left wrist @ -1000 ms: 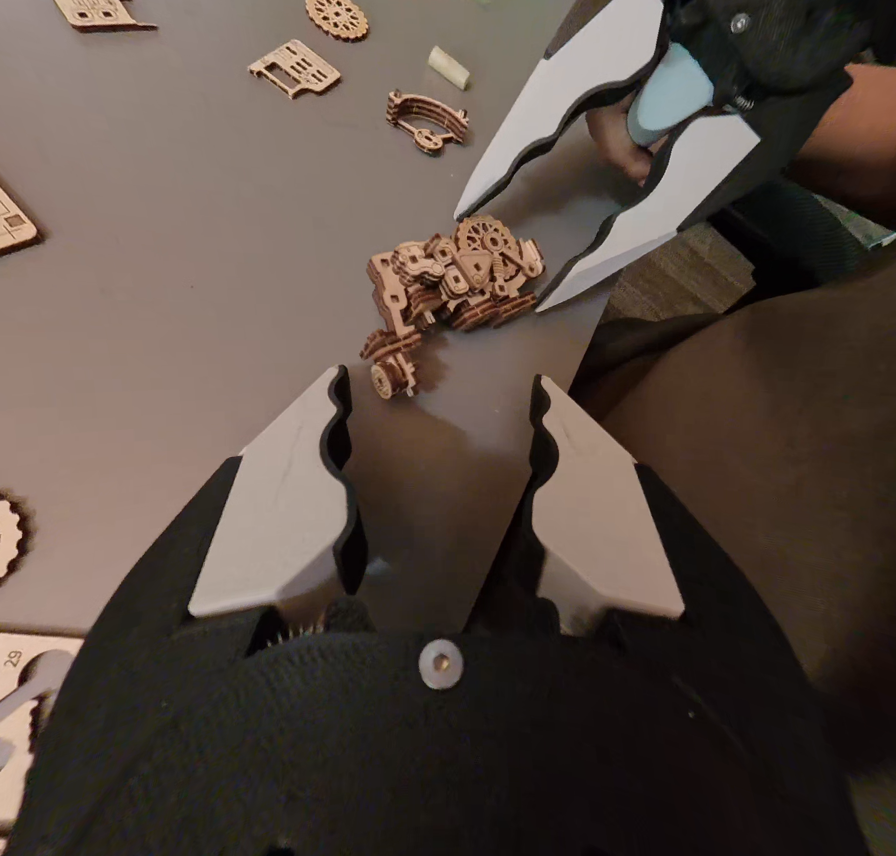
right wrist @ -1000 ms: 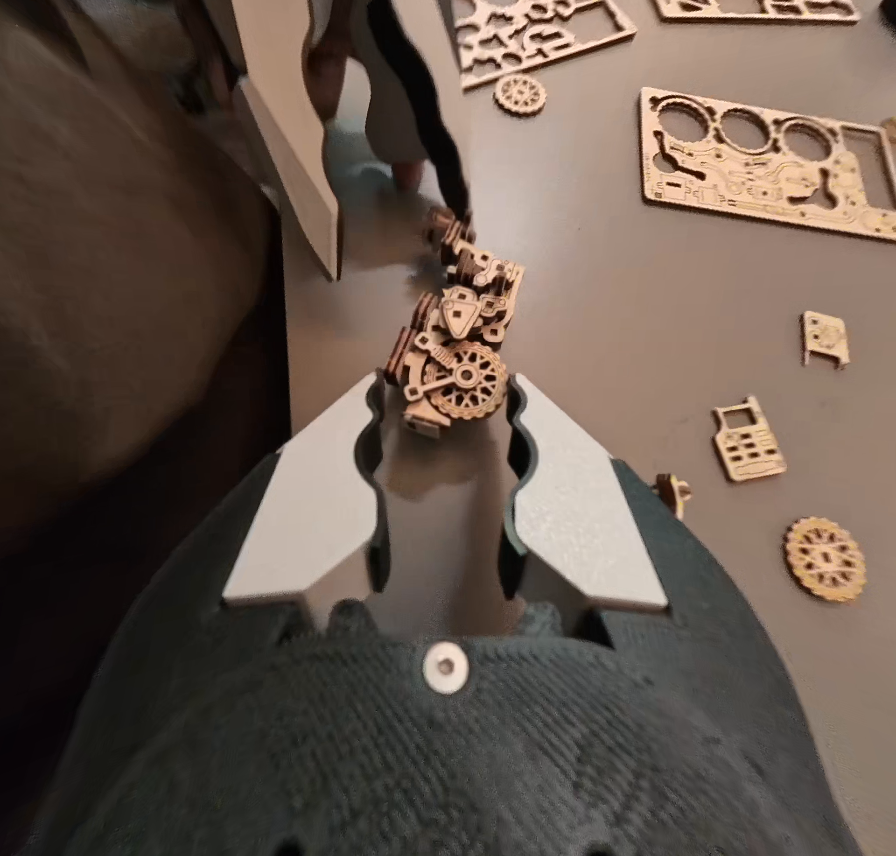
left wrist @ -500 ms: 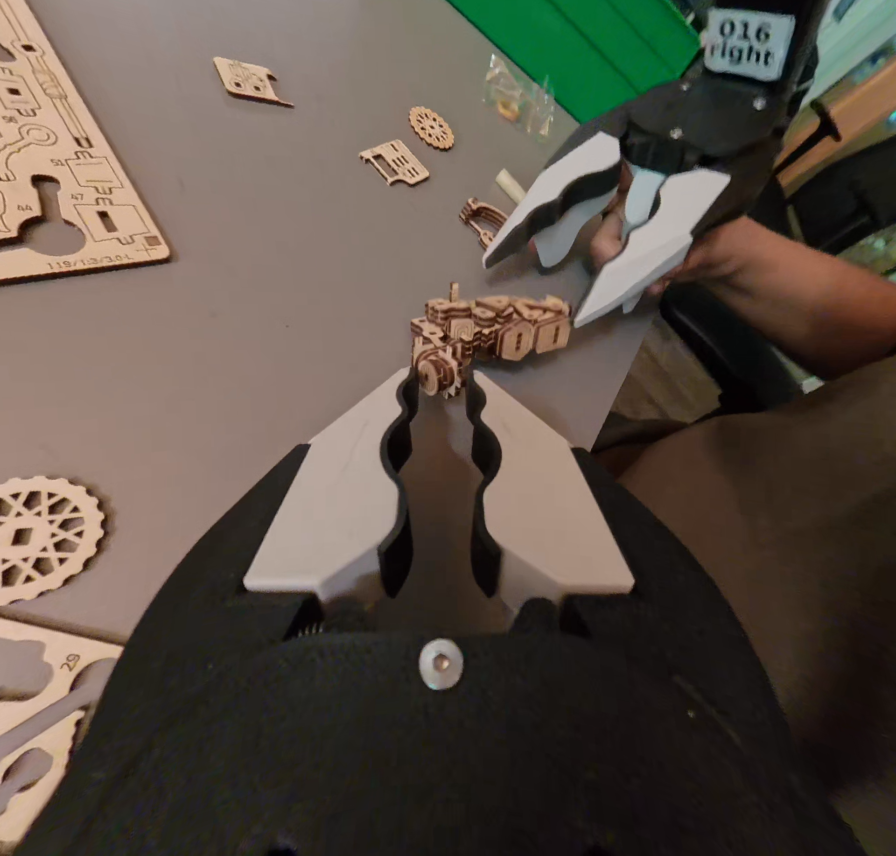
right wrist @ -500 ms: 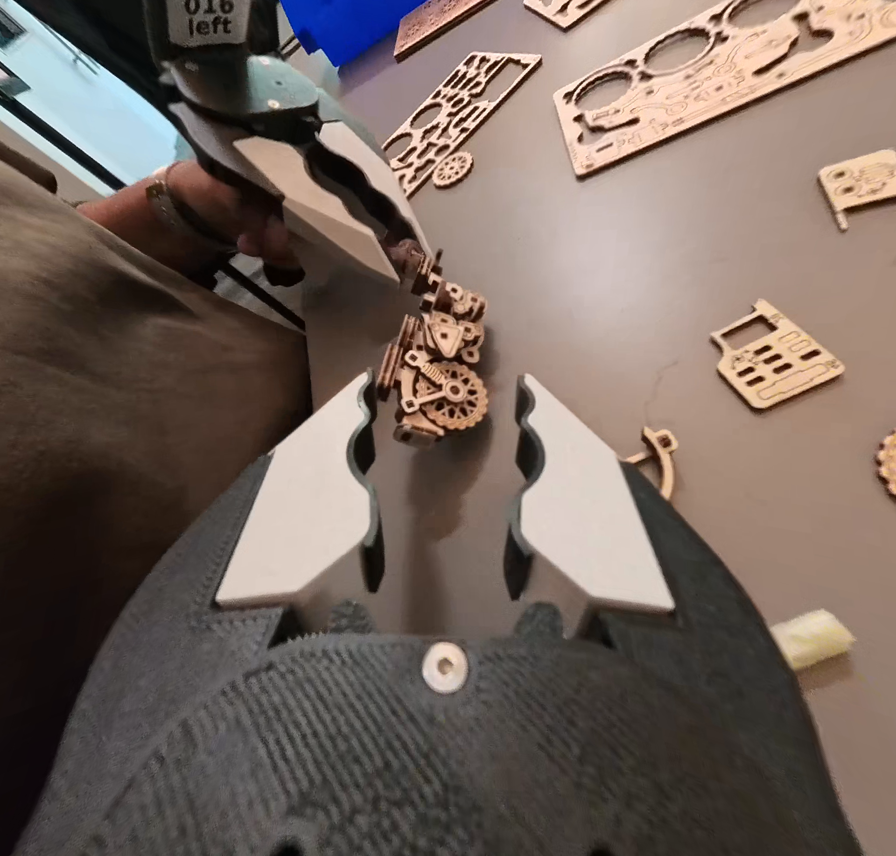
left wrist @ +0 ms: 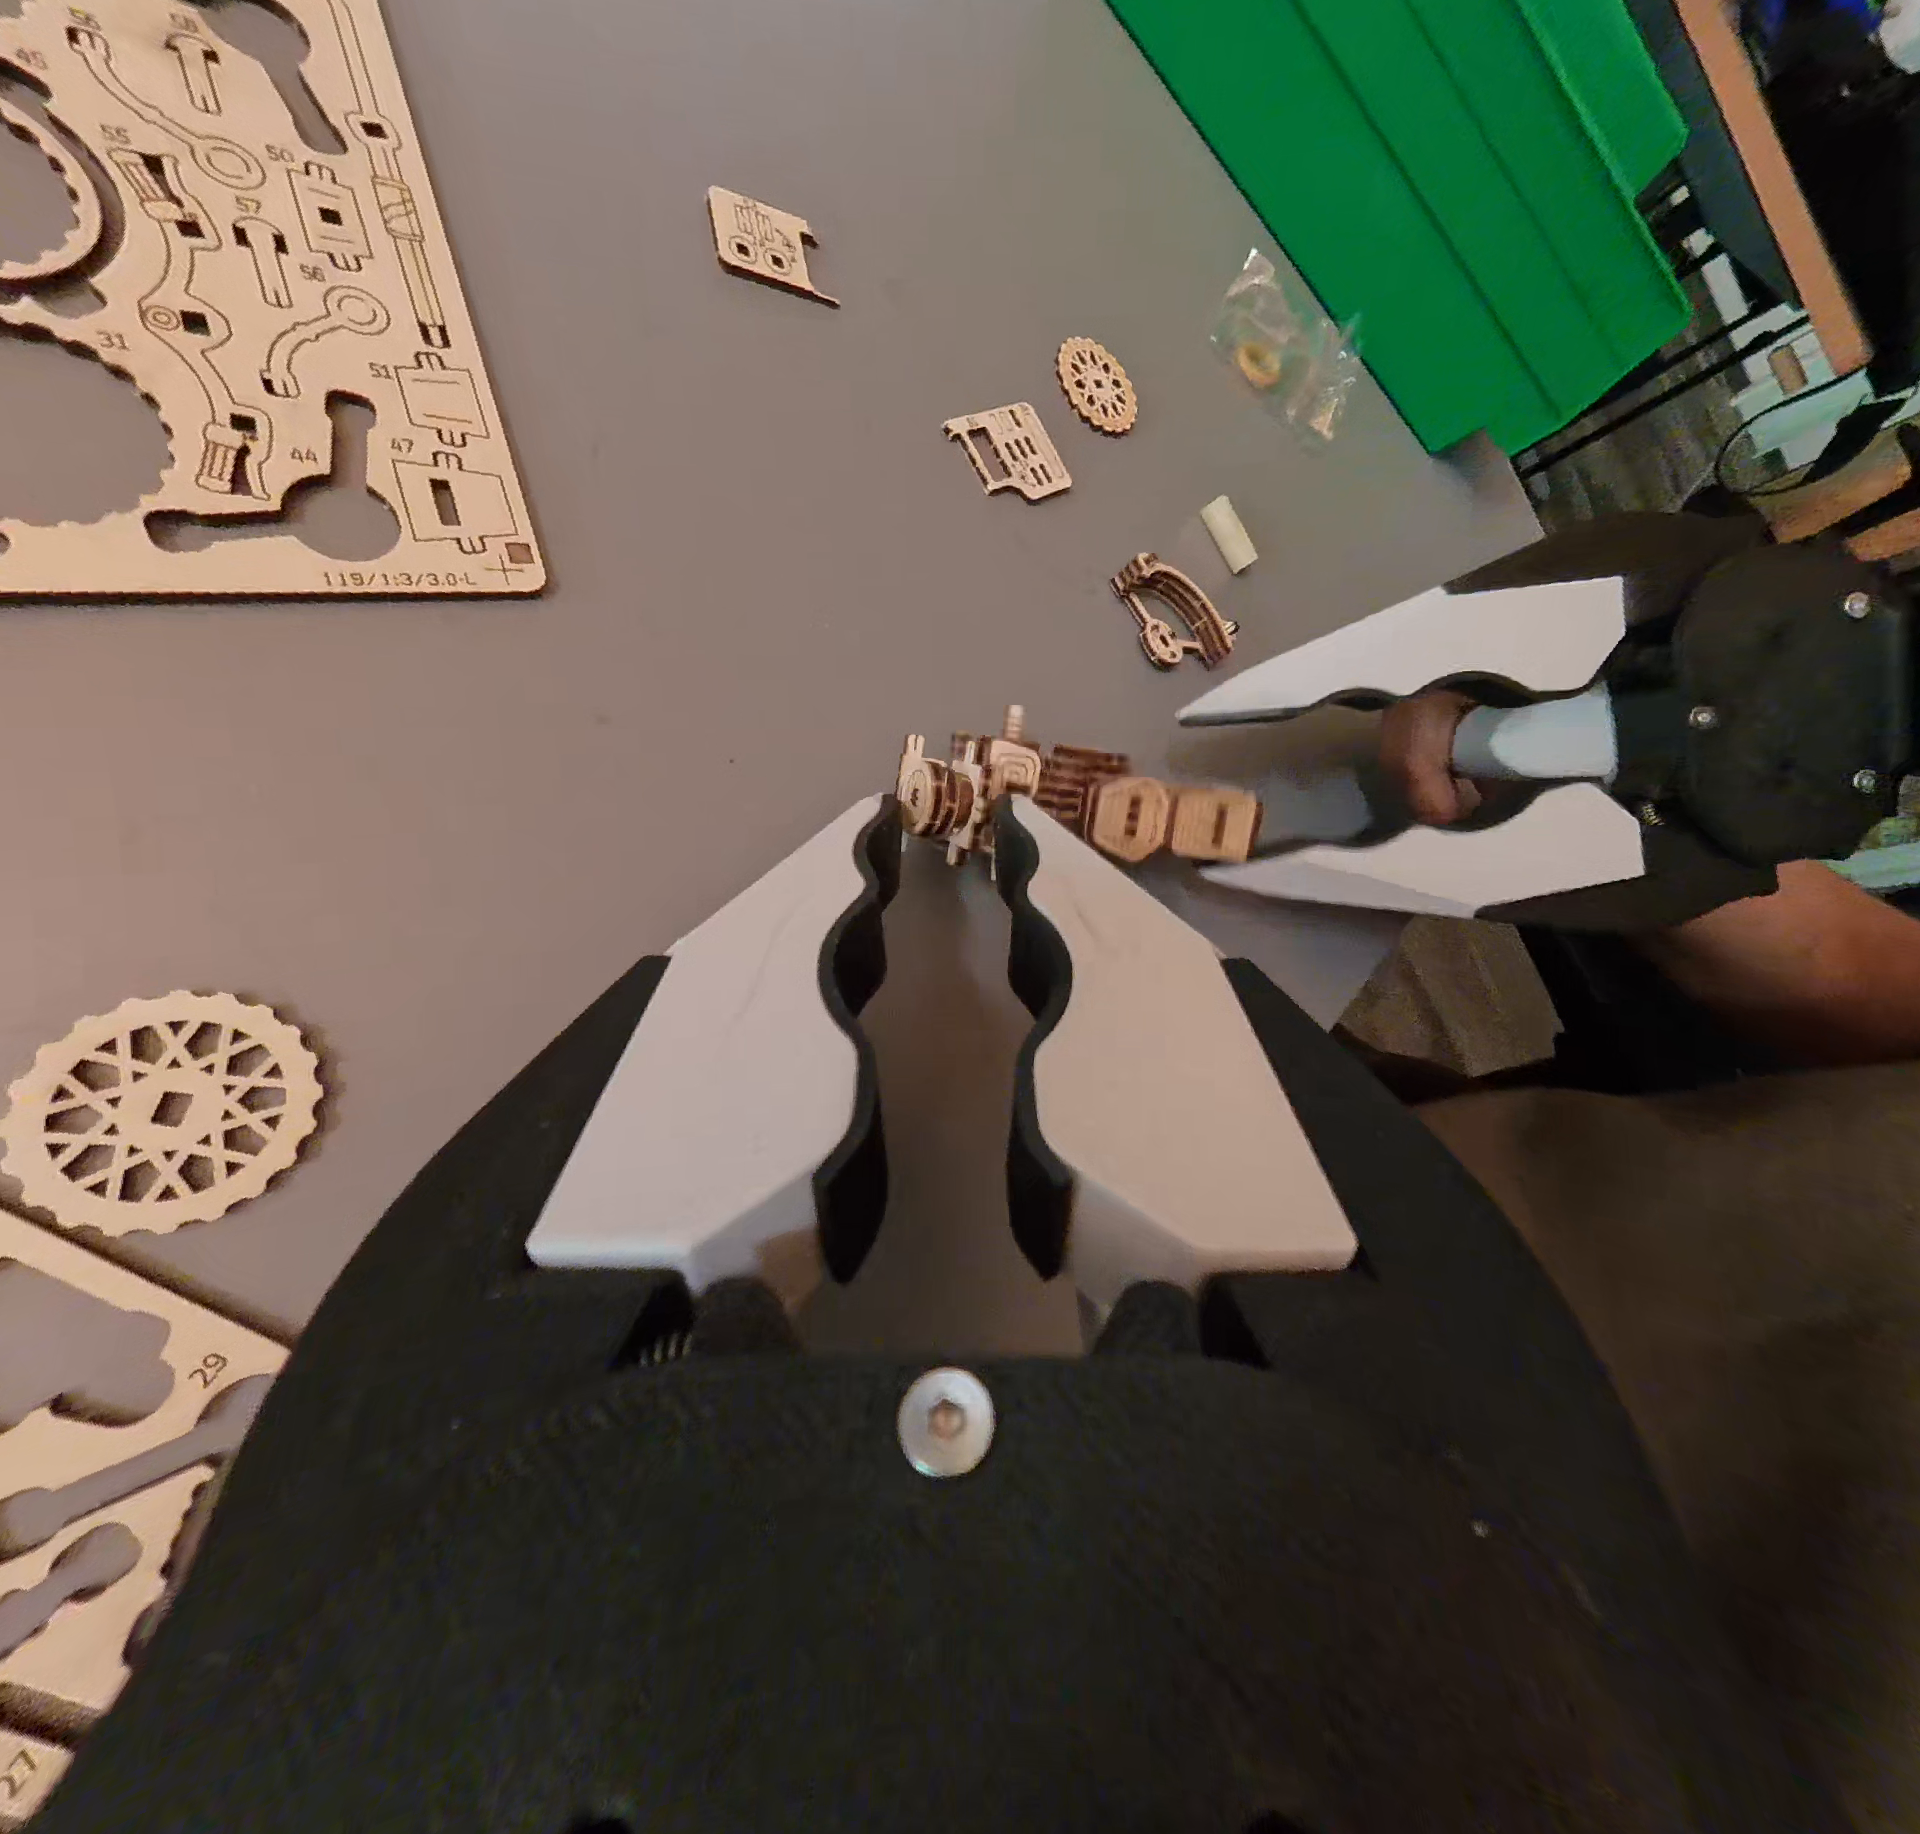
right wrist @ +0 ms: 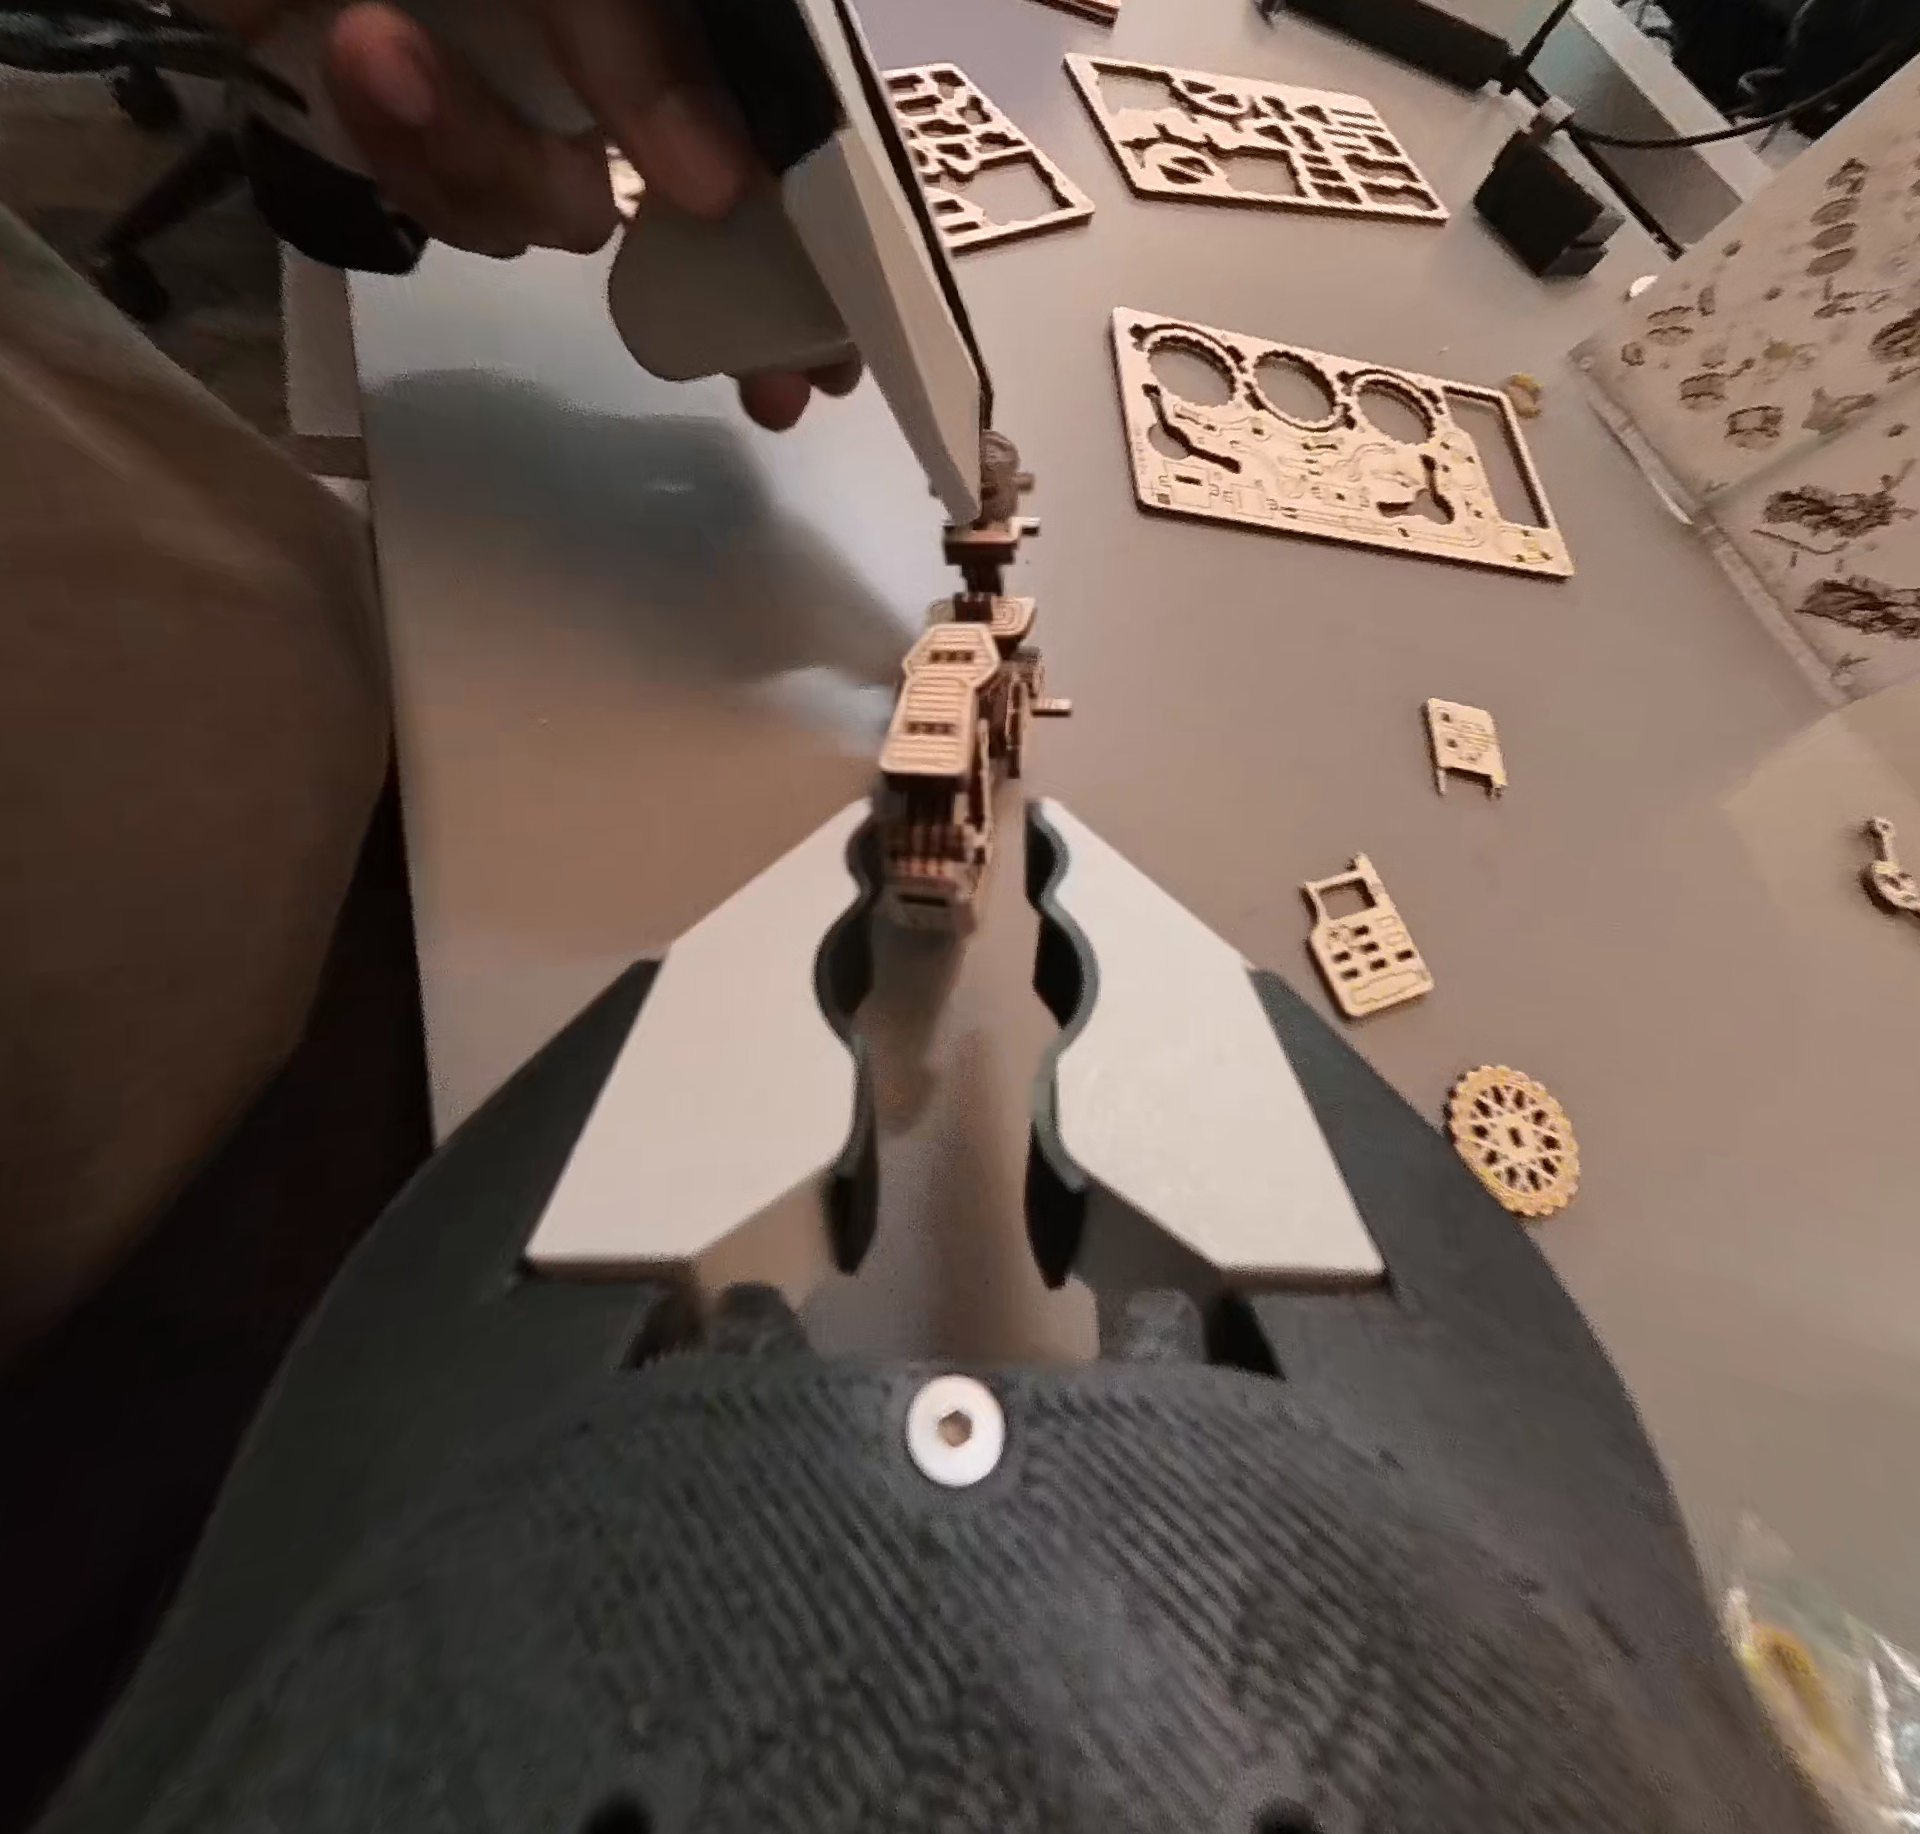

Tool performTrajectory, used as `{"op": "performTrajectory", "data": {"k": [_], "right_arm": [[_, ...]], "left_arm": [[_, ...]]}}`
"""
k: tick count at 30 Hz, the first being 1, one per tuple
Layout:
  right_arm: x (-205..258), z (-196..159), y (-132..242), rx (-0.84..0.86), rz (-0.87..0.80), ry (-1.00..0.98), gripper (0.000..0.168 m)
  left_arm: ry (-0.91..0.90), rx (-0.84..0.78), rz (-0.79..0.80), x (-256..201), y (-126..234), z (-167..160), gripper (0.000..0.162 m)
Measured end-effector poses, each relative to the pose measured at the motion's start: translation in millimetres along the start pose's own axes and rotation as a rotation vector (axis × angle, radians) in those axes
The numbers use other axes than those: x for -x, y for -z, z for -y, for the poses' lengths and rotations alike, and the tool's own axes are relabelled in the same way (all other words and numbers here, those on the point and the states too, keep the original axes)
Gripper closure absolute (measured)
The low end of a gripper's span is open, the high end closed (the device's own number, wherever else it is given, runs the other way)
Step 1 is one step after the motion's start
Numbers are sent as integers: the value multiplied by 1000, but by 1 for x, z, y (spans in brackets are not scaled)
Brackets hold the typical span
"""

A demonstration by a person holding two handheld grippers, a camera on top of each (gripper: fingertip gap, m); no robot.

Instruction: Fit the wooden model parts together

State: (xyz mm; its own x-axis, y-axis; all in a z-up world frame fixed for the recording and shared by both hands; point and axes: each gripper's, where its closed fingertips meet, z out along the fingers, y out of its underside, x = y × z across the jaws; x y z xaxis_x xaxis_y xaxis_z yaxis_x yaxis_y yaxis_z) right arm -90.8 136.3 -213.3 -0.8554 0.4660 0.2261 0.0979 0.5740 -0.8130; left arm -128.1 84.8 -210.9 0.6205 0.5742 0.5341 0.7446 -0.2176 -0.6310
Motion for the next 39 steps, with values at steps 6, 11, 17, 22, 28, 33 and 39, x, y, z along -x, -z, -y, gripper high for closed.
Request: {"op": "performTrajectory", "data": {"k": [6,11,17,22,28,33,39], "right_arm": [[-15,-2,2,-18,3,-97,153],[-23,-4,4,-45,67,-241,148],[-20,-7,5,-50,91,-246,140],[-16,-4,3,-52,78,-174,154],[-8,0,2,-55,29,-6,154],[-5,2,2,-57,30,23,151],[-4,0,2,-51,33,24,143]], "left_arm": [[5,-8,-36,-12,1,3,131],[-35,-4,-22,-16,0,2,118],[-46,1,-18,-15,-4,1,117],[-41,2,-24,-13,-6,0,117],[-23,-1,-4,-4,-4,-3,117],[-20,-17,-14,-2,1,-2,117],[-43,-41,-47,-4,1,2,116]]}}
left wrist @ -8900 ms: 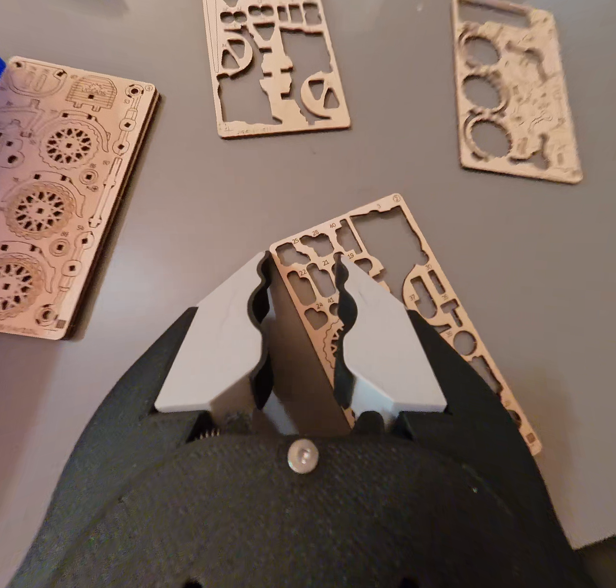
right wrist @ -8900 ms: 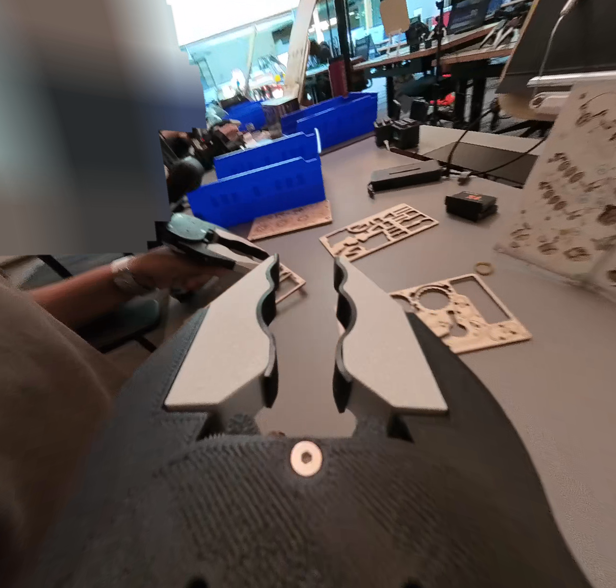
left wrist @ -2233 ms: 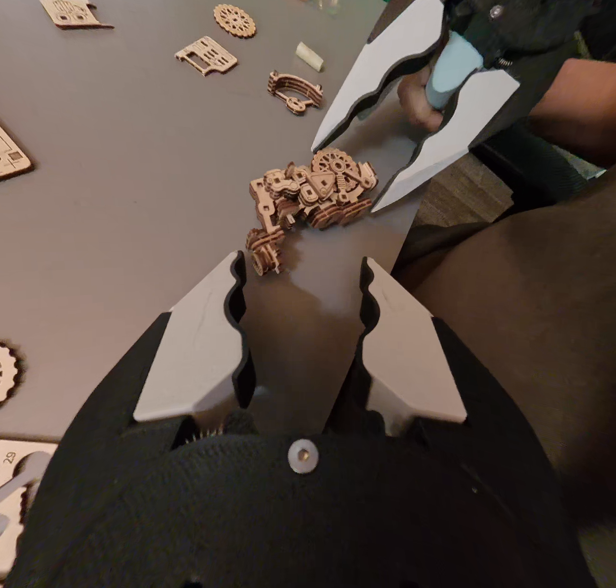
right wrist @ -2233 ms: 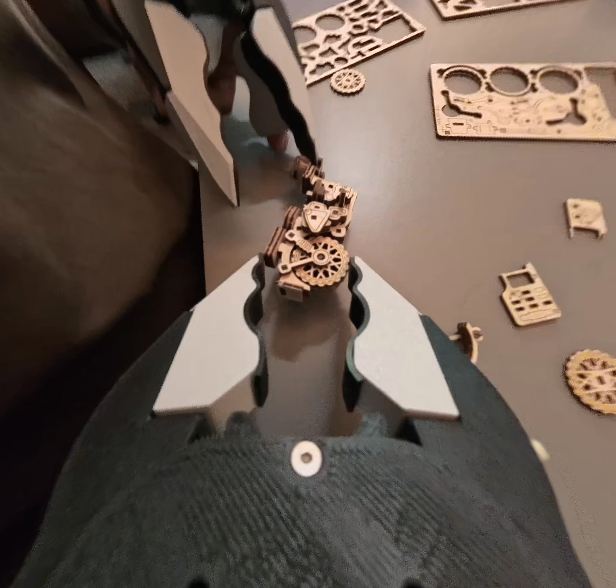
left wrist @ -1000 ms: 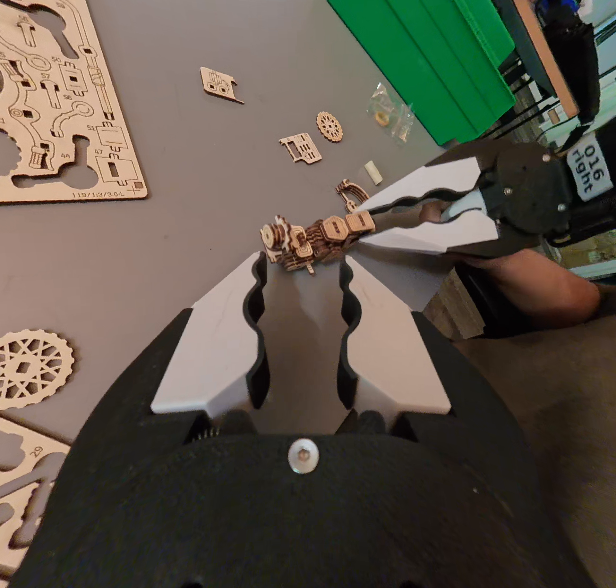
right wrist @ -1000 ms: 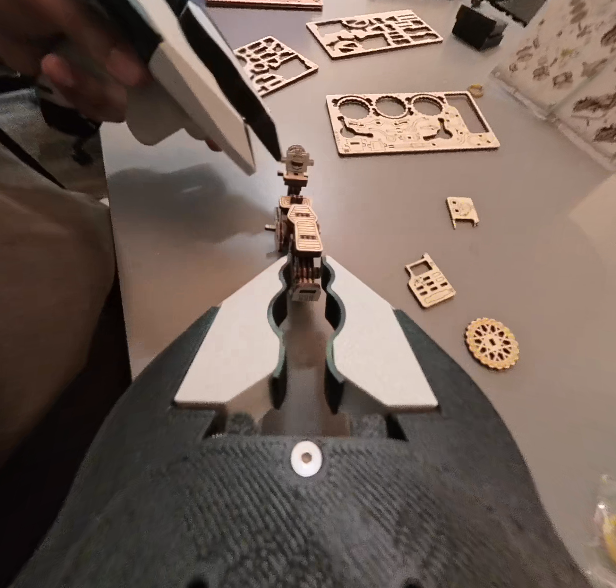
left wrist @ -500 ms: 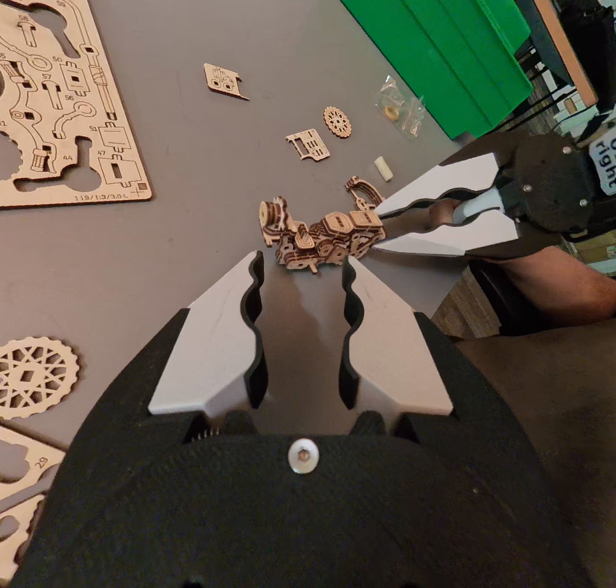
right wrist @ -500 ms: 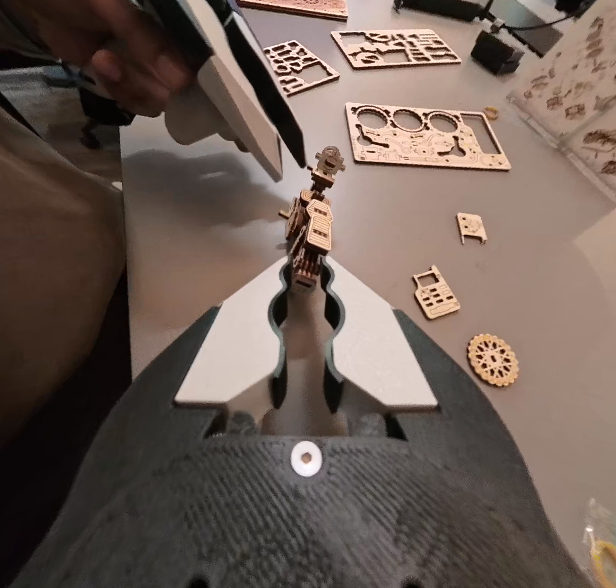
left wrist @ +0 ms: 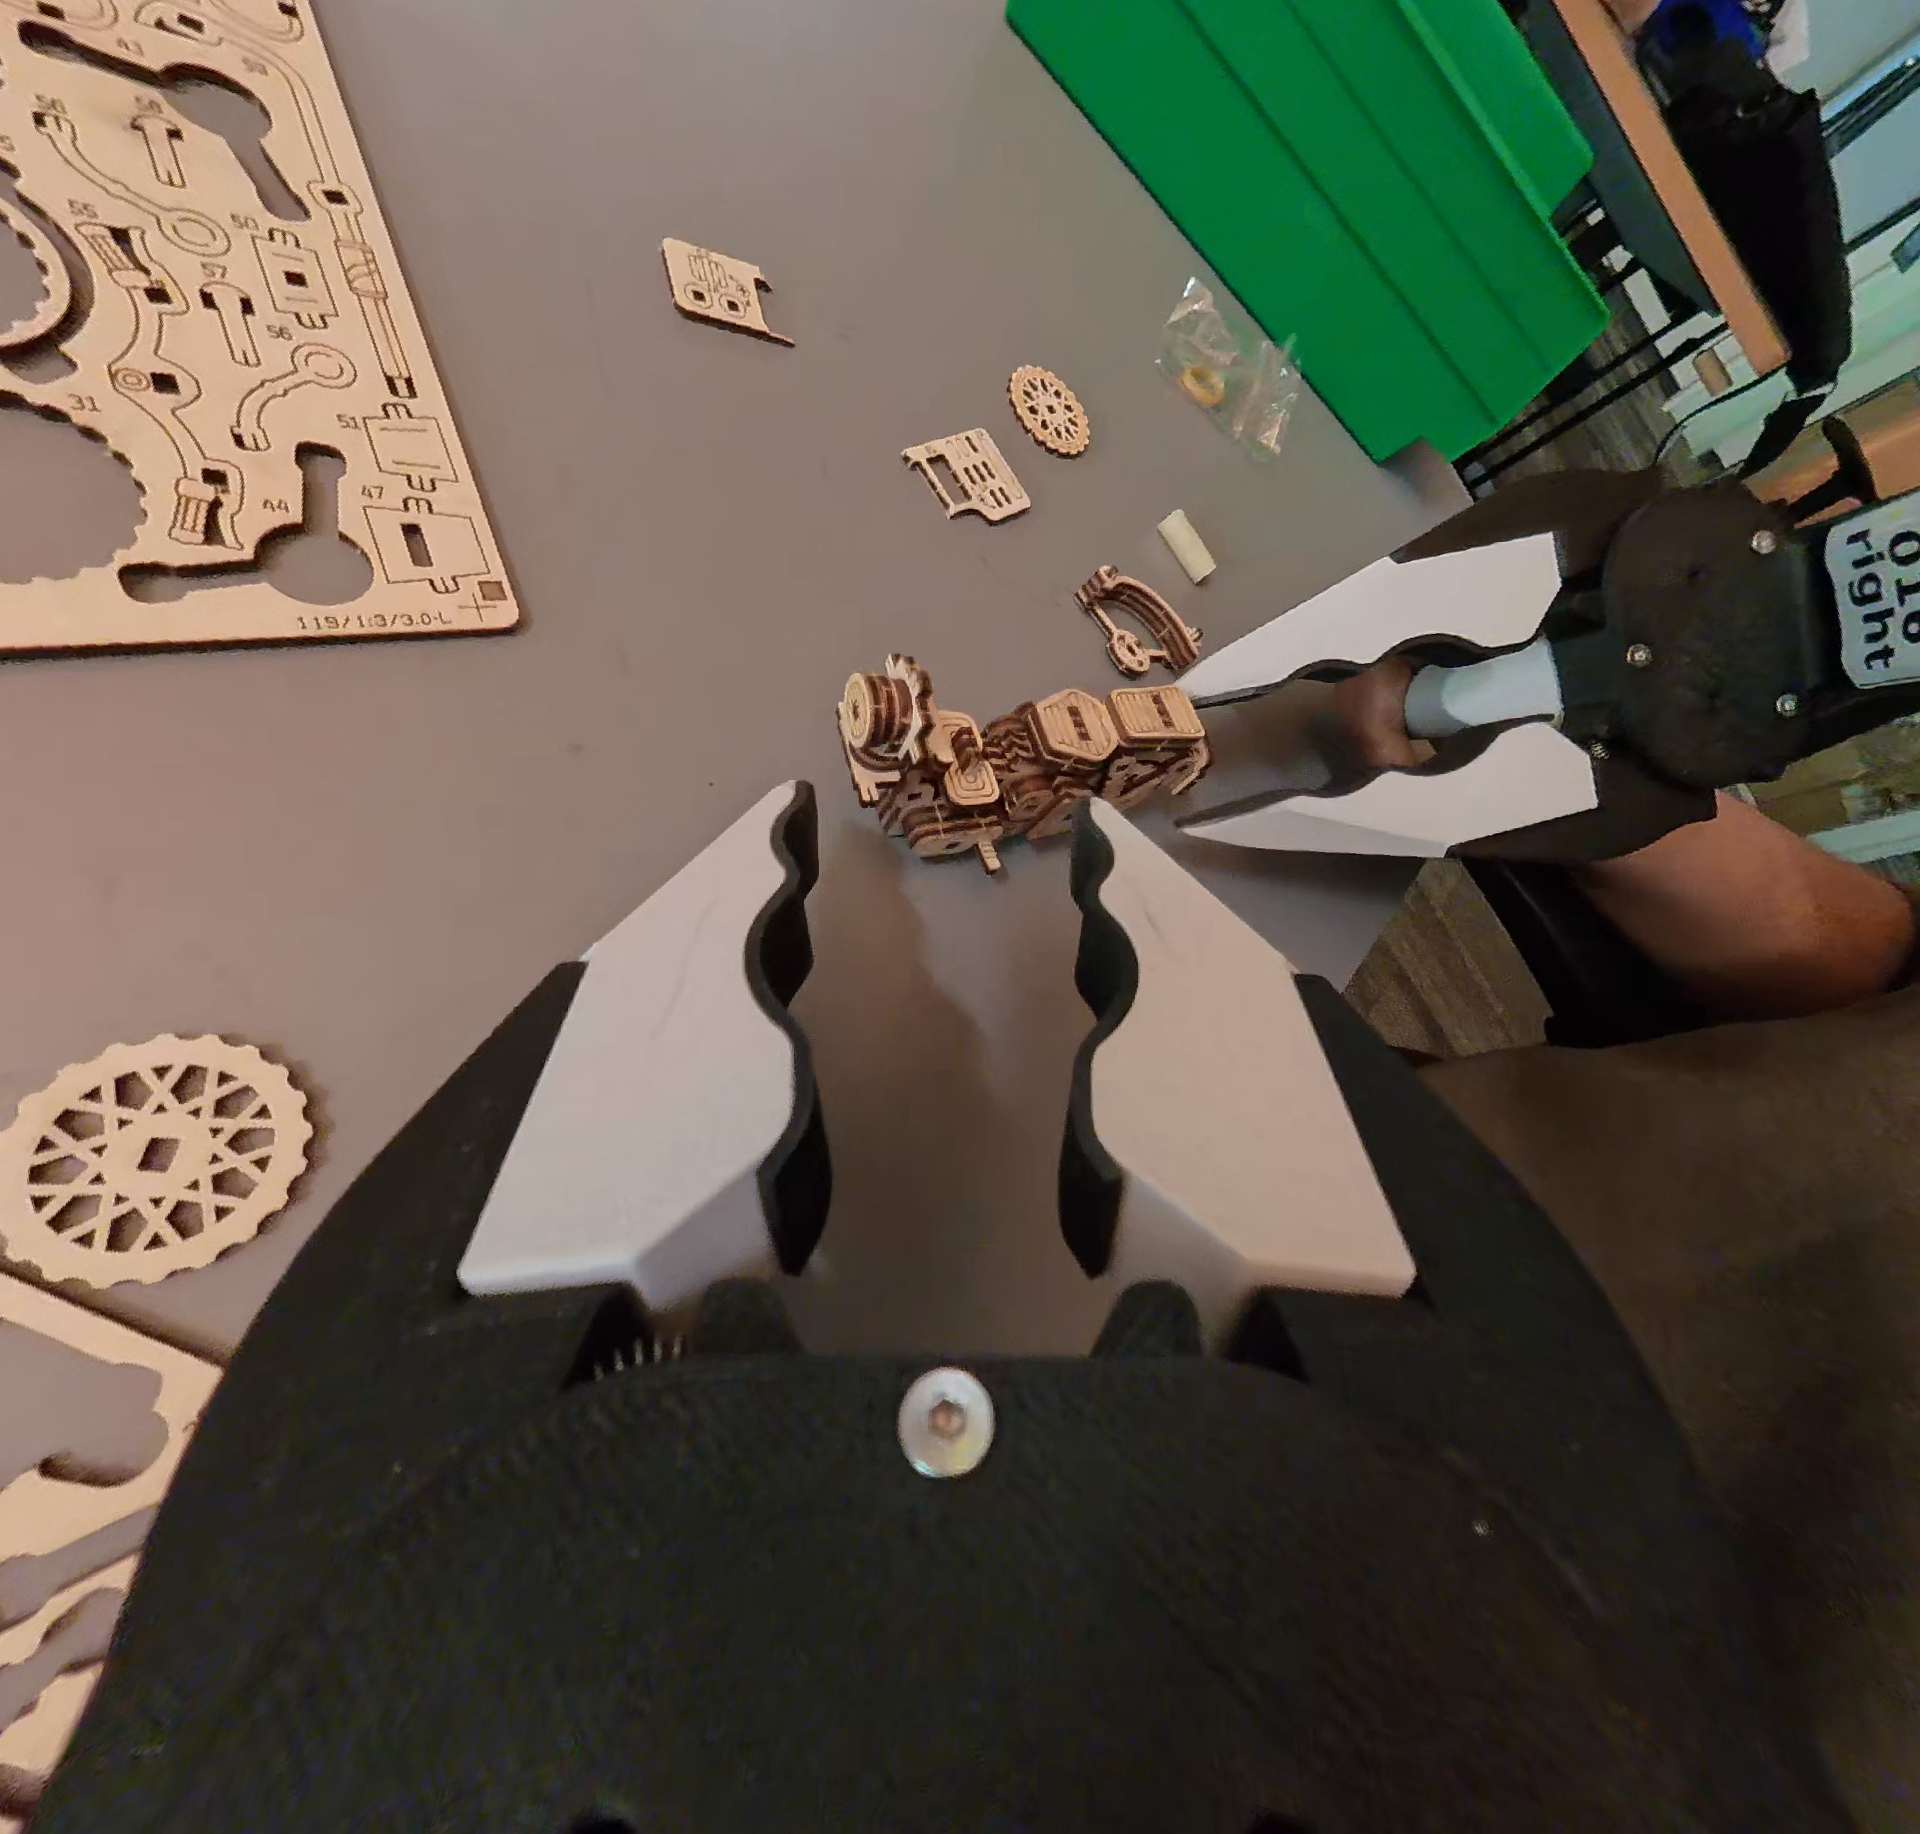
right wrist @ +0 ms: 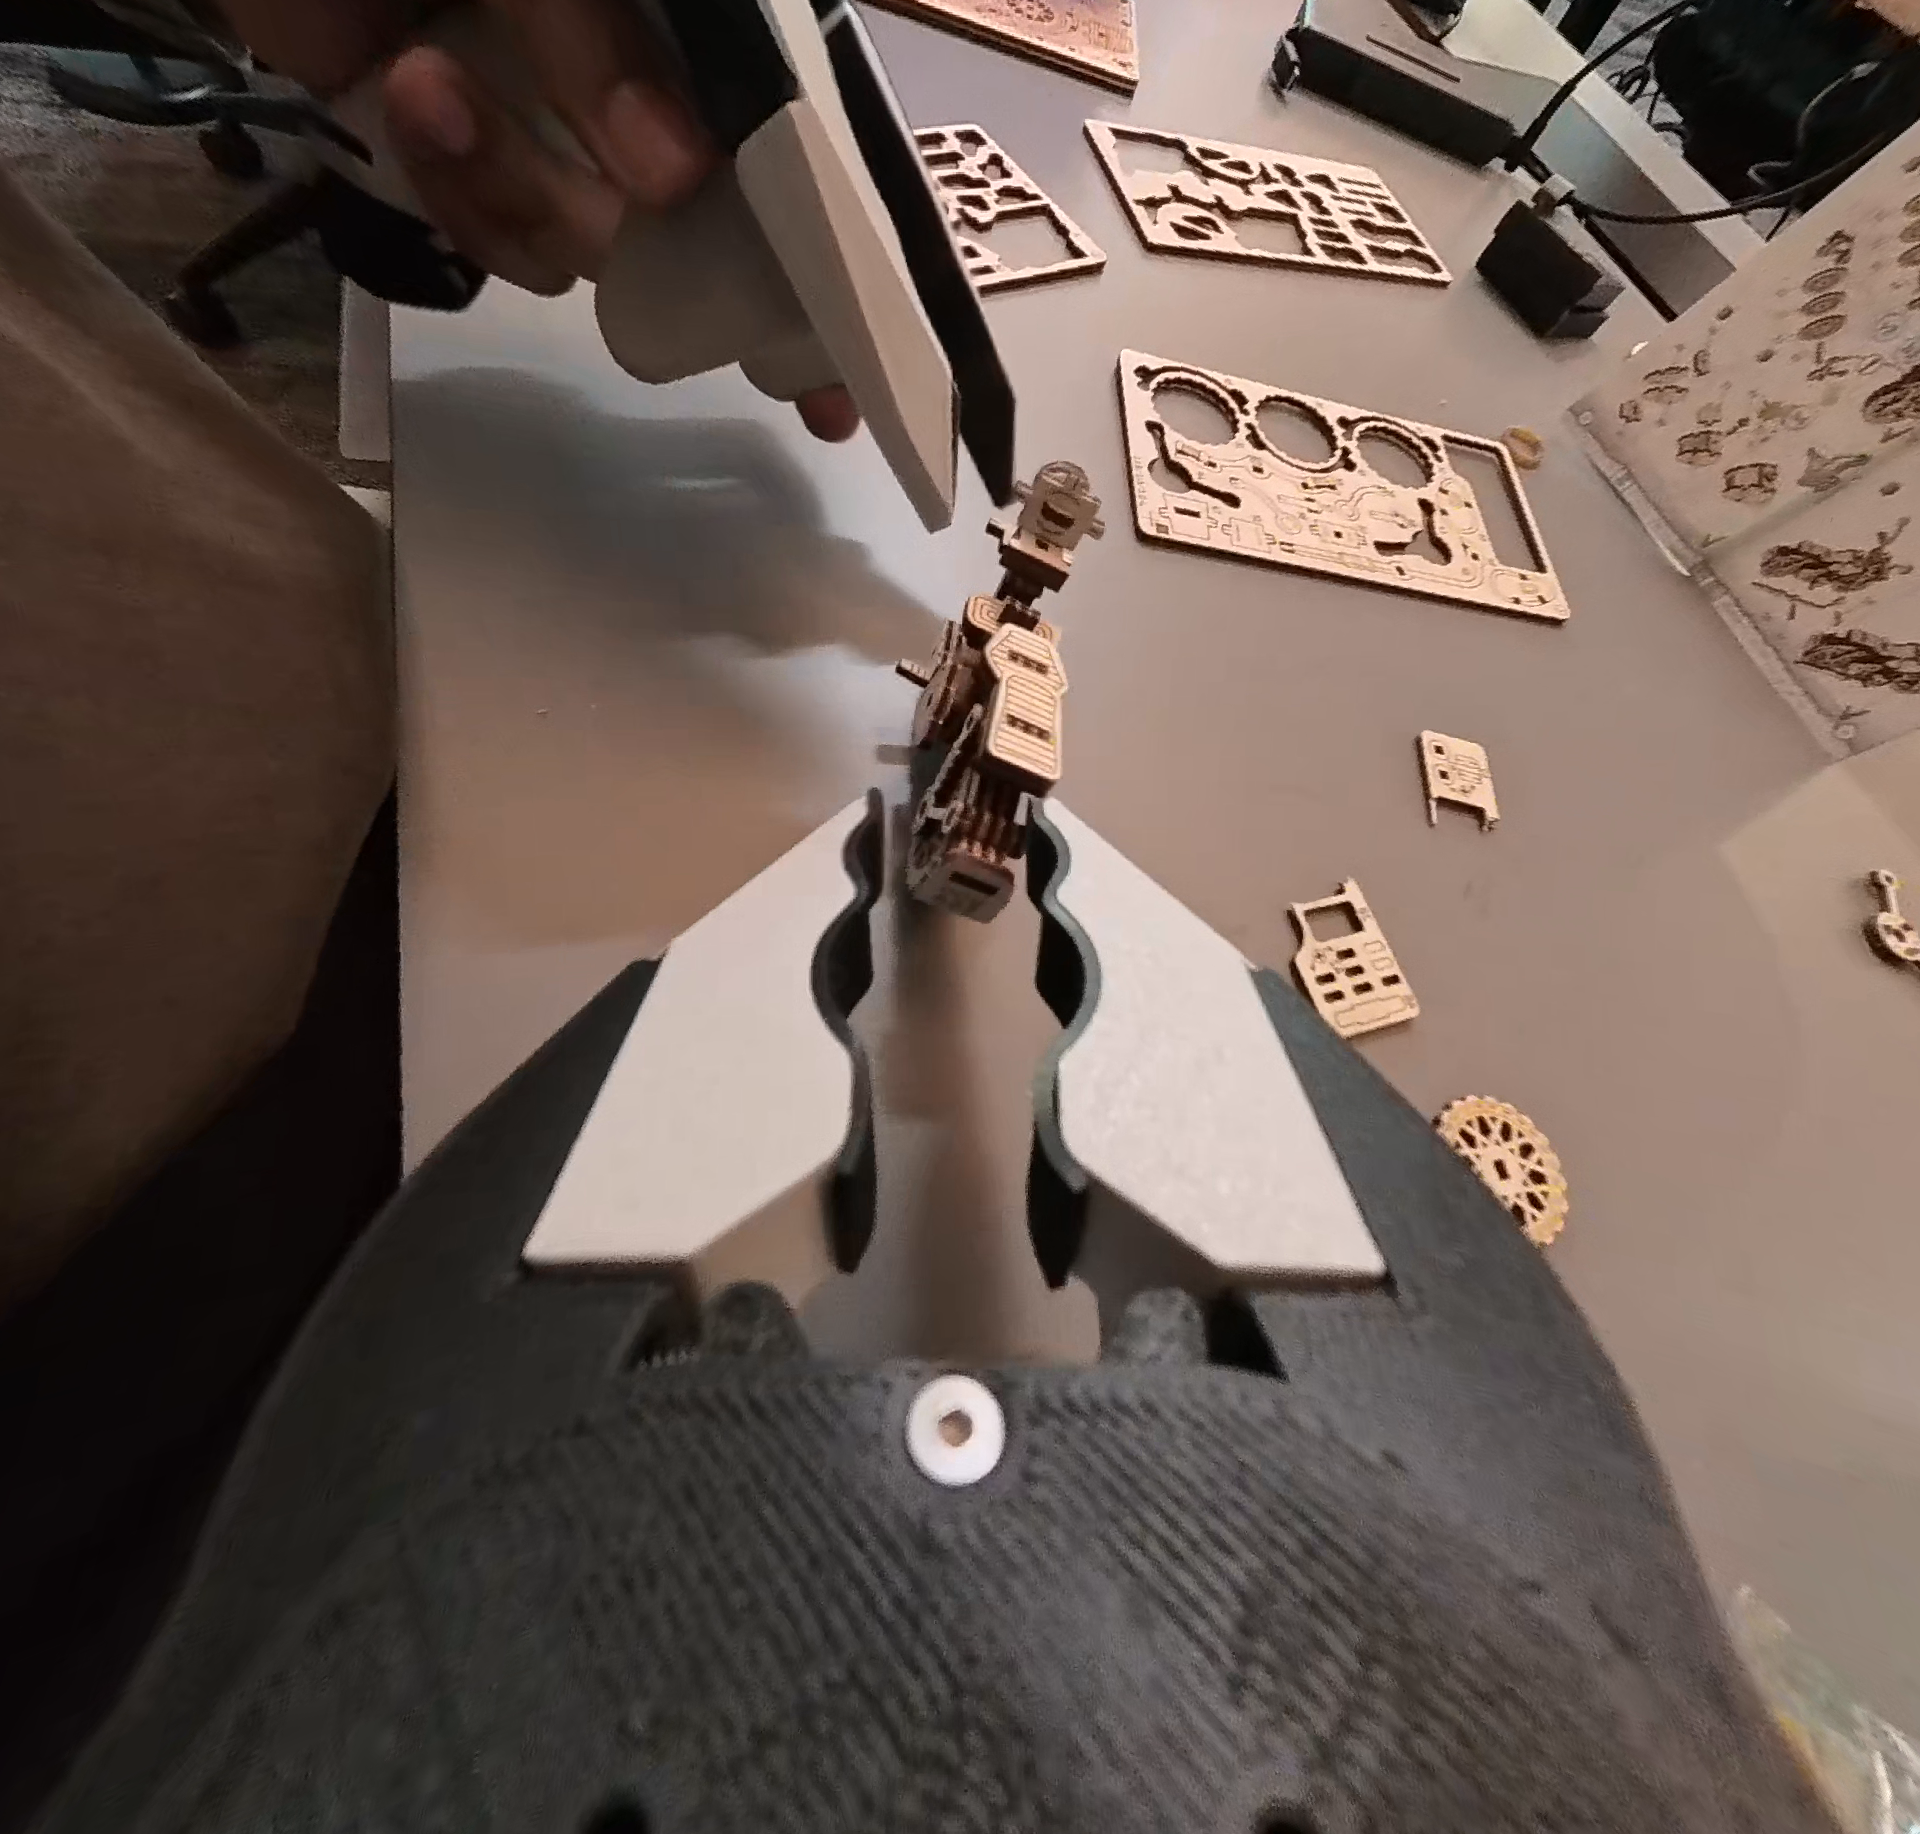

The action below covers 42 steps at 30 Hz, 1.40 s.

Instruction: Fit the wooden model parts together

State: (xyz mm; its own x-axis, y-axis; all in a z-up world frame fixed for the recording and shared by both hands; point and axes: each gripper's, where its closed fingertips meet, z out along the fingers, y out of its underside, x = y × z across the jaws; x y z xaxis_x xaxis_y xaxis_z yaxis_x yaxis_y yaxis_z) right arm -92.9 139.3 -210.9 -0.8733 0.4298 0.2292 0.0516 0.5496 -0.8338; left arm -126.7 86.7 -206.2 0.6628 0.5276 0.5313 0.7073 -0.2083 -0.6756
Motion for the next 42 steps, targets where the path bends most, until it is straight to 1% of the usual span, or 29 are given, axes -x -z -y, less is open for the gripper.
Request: {"op": "performTrajectory", "data": {"k": [3,7,8,11,14,19,21,22,28,32,35,42], "right_arm": [[-1,-1,0,7,-10,-3,140],[-5,-6,-2,26,-19,-41,133],[-6,-6,-2,24,-19,-55,135],[-6,-3,0,5,-16,-50,151],[-2,0,0,-6,-11,8,153],[4,2,0,-15,3,70,153],[5,3,1,-22,16,65,149],[6,3,1,-25,21,62,147],[-2,-6,-4,29,-8,0,137],[-5,-9,-7,50,-9,-33,144],[-1,-9,-10,59,28,-48,148],[1,-5,-17,78,57,-21,145]], "left_arm": [[-7,-13,-15,1,-3,2,116],[22,-34,-52,1,-7,7,116],[29,-40,-63,1,-7,9,117],[44,-40,-94,-2,-9,11,119],[34,-37,-87,-1,-9,10,120],[34,-55,-83,3,-6,8,136],[32,-58,-70,6,-5,7,146],[25,-60,-66,6,-4,7,147],[6,-45,-41,5,0,-1,147],[13,-60,-28,3,7,-5,147],[47,-69,-45,-1,12,-8,142],[61,-79,-17,0,21,-13,137]]}}
